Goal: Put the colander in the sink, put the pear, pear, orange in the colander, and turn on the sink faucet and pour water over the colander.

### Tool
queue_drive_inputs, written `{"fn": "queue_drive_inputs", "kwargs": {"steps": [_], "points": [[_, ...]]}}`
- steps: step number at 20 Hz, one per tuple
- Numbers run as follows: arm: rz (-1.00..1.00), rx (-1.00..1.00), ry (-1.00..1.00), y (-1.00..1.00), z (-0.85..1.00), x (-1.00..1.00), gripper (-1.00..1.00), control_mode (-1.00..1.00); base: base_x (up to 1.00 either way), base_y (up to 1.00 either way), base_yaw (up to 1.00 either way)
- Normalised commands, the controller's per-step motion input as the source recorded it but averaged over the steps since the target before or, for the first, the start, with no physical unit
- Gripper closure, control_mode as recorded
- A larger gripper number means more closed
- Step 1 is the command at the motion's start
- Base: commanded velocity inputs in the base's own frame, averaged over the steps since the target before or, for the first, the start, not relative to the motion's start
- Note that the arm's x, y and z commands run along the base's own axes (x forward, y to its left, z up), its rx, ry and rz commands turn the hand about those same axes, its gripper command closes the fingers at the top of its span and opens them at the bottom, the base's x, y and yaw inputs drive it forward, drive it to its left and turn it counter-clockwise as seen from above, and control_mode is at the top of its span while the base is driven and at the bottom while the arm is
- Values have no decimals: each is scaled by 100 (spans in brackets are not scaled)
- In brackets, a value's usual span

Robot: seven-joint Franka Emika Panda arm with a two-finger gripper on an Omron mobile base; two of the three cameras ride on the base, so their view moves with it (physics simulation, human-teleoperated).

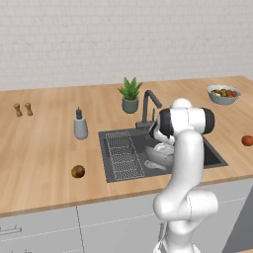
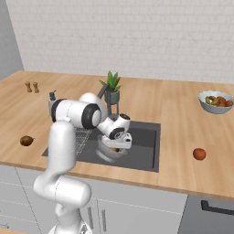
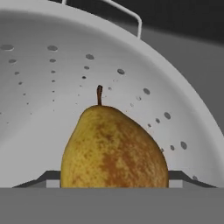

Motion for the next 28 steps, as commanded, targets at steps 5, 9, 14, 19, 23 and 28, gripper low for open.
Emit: {"fn": "queue_drive_inputs", "kwargs": {"steps": [5,9,14,19,23,28], "points": [[0,0,-8,0,0,-13,100,-100,0,0,0],[0,0,-4,28,3,-39,-100,-100,0,0,0],[0,0,-1,56,8,-33,-100,-100,0,0,0],[0,0,-3,28,17,-7,-100,-100,0,0,0],[-5,0,-6,-8,4,0,-100,-100,0,0,0],[-7,0,-6,-33,25,0,-100,-100,0,0,0]]}}
